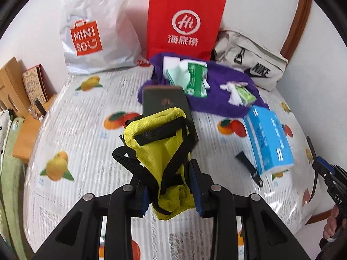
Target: Organize soft objects
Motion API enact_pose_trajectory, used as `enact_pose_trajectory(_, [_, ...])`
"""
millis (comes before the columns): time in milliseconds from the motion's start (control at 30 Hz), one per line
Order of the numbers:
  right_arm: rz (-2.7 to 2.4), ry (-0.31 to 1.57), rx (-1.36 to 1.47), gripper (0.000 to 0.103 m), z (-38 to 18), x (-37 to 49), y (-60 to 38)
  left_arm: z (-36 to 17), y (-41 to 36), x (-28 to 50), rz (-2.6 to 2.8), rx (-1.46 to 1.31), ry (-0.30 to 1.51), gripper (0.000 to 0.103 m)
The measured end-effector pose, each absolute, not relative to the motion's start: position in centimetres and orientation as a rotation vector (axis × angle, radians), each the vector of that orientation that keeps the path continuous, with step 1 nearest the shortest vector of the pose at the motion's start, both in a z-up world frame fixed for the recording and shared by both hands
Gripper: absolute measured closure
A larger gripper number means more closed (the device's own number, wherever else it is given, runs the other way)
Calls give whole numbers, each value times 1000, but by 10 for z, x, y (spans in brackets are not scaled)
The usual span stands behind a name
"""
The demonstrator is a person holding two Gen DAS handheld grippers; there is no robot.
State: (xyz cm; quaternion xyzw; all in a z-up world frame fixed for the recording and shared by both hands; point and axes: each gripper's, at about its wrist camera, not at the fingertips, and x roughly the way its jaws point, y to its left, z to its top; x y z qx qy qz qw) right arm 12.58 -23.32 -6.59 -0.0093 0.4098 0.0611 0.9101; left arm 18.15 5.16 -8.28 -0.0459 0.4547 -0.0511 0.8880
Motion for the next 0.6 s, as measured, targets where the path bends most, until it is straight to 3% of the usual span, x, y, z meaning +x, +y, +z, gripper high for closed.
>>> enact_pose_trajectory(600, [145,783,-6,83,-43,216,-225,-61,53,266,-103,-73,917,73])
